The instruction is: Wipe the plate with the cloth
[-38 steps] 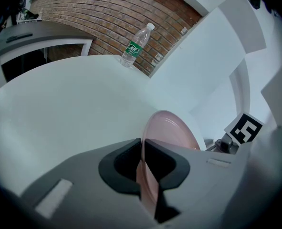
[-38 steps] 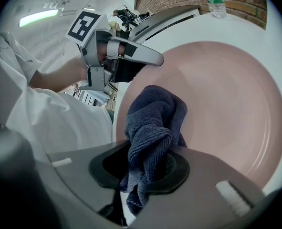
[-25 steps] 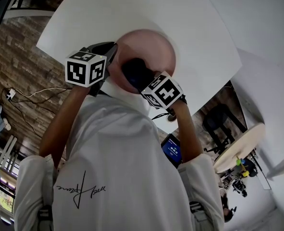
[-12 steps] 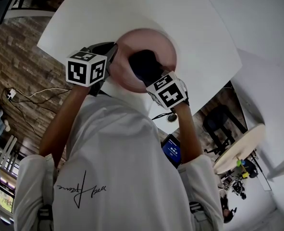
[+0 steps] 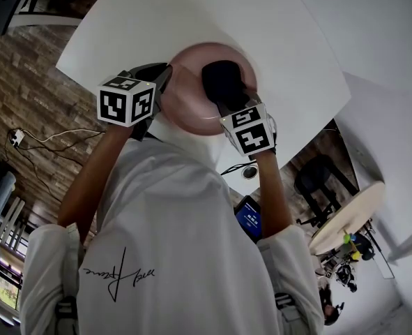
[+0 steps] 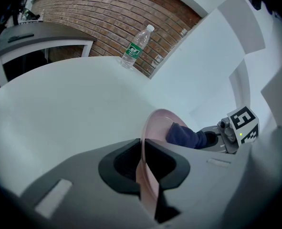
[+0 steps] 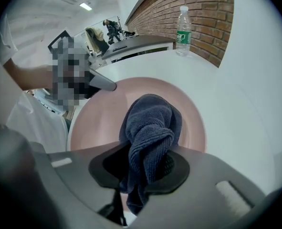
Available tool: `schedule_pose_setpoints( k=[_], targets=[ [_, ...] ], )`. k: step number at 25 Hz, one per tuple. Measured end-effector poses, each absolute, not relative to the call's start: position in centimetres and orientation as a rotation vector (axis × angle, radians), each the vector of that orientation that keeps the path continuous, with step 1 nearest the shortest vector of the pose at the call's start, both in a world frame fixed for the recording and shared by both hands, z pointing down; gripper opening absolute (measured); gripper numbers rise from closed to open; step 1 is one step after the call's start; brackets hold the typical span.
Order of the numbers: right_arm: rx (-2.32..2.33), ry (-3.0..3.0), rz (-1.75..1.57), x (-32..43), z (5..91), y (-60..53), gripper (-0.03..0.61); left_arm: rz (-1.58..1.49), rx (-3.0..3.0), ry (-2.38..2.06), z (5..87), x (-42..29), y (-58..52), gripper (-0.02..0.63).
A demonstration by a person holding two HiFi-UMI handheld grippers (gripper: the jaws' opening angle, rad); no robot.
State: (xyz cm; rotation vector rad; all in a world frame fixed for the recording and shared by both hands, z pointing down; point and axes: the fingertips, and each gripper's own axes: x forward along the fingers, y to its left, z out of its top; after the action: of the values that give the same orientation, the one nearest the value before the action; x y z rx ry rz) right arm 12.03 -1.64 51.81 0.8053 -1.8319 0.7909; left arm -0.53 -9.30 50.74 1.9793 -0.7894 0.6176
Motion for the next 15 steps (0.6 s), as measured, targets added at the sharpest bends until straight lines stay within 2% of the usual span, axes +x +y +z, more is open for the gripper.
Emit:
schedule_pose_setpoints(
  k=[15],
  targets=[
    [1.059, -1.938, 0.896, 13.5, 48.9, -3.9, 0.094, 0.553, 2.007, -0.869, 48.9, -1.9, -9.7, 0.057]
  ],
)
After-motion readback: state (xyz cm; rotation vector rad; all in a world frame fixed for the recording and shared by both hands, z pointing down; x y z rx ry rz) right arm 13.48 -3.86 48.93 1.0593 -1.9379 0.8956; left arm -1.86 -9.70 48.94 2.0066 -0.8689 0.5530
